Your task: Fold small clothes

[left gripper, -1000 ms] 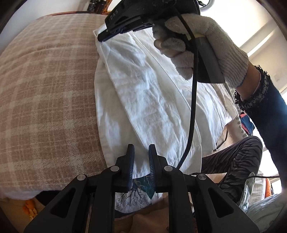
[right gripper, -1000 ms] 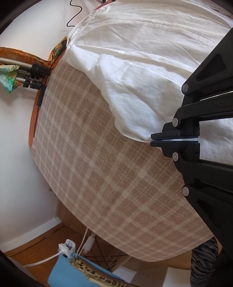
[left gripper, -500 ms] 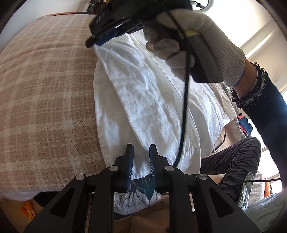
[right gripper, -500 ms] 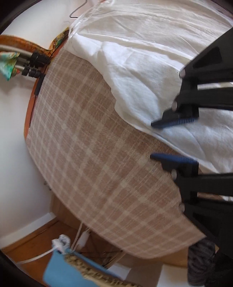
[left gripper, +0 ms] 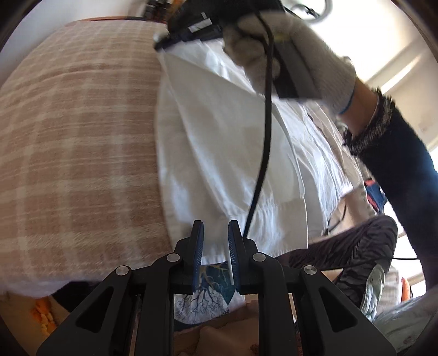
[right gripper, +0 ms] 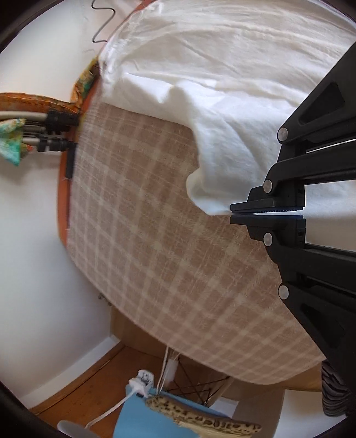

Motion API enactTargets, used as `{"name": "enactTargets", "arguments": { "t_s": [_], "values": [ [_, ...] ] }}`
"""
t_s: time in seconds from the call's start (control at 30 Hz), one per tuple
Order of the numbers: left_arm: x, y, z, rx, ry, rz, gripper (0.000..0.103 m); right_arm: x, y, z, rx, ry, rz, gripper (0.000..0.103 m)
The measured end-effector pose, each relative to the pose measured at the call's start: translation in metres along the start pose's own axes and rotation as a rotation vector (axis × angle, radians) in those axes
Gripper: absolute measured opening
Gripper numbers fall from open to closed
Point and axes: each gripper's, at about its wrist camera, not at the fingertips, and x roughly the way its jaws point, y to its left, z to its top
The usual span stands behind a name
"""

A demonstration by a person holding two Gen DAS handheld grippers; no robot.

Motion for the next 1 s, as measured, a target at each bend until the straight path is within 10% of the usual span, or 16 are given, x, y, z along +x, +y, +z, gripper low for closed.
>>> {"name": "enactTargets", "arguments": {
  "t_s": [0.13,0.2,0.33,0.43,0.53,0.67,1.0],
  "values": [
    [-0.015,0.011,0.001,-0.028,-0.072,0.101,0.054,0.002,0.001,0.000,-0.033,0.017,0.021,0.010],
    [-0.010,0.018,0.002,-0.059,-0.052,0.105,0.057,-0.006,-0.001,0.001,-0.025,0.004,0.025,0.042],
    [-0.005,0.016,0.008,-0.058,-0.056,0.065,0.057,-0.013,0.002,0.007,-0.043,-0.001,0.001,0.042],
    [0.000,0.009,0.009,-0.028,-0.056,0.049,0.053,-0.003,0.005,0.008,-0.056,0.026,-0.035,0.039],
    [0.010,0.008,0.010,-0.011,-0.018,0.039,0.000,0.011,0.007,0.010,-0.075,0.050,-0.093,0.024],
    [-0.001,0.005,0.011,-0.017,-0.049,-0.024,0.000,0.013,-0.001,0.009,-0.066,0.019,-0.113,0.000],
    [-0.021,-0.045,0.027,0.110,-0.110,-0.122,0.000,-0.064,-0.060,-0.012,0.087,-0.175,0.070,0.000]
  ]
}}
